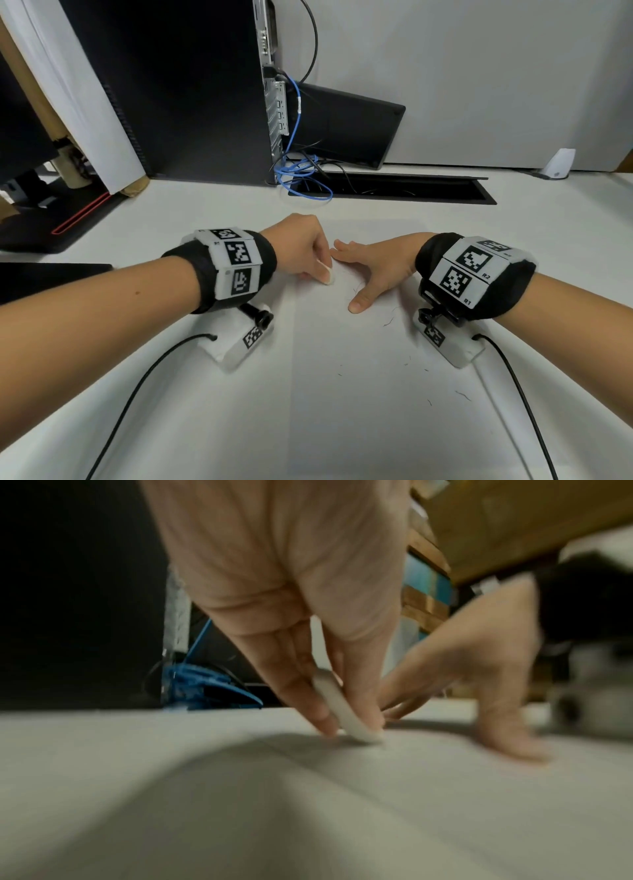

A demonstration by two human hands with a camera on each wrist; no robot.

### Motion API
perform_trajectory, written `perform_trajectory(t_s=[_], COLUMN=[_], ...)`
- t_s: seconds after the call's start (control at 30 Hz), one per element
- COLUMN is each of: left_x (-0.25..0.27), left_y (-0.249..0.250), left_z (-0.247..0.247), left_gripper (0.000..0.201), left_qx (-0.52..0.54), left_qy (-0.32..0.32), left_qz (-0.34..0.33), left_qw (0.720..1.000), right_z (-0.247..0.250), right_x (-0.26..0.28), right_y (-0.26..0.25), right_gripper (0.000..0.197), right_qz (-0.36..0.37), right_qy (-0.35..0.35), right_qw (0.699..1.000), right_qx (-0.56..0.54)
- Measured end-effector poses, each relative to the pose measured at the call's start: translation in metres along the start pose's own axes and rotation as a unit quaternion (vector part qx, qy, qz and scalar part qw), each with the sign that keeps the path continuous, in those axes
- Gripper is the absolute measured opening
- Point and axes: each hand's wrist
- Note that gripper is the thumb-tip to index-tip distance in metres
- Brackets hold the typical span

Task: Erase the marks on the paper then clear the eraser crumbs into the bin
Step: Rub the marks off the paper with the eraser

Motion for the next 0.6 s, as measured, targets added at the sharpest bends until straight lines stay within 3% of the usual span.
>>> perform_trajectory(t_s=[0.13,0.3,0.43,0.6], left_x=[-0.013,-0.004,-0.01,0.006], left_y=[0.002,0.005,0.005,0.005], left_z=[0.002,-0.004,-0.001,-0.004], left_gripper=[0.02,0.015,0.02,0.012], left_qx=[0.003,0.008,-0.01,-0.009], left_qy=[0.053,-0.018,0.037,-0.051], left_qz=[0.024,-0.004,-0.004,-0.03], left_qw=[0.998,1.0,0.999,0.998], right_z=[0.001,-0.001,-0.001,-0.002], right_x=[-0.001,-0.006,-0.005,-0.005], right_y=[0.002,0.005,0.005,0.005], right_gripper=[0.106,0.107,0.109,0.108], right_qz=[0.01,0.022,0.027,0.015], right_qy=[0.002,0.004,0.006,0.01], right_qw=[1.0,1.0,0.999,1.0], right_qx=[-0.007,-0.018,-0.028,-0.024])
Point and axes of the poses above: each hand's wrist, its own x-axis away from the middle knuckle, its own z-axis out of the back of the hand, y = z × x, and after that the axes turned 9 degrees about x, right-handed
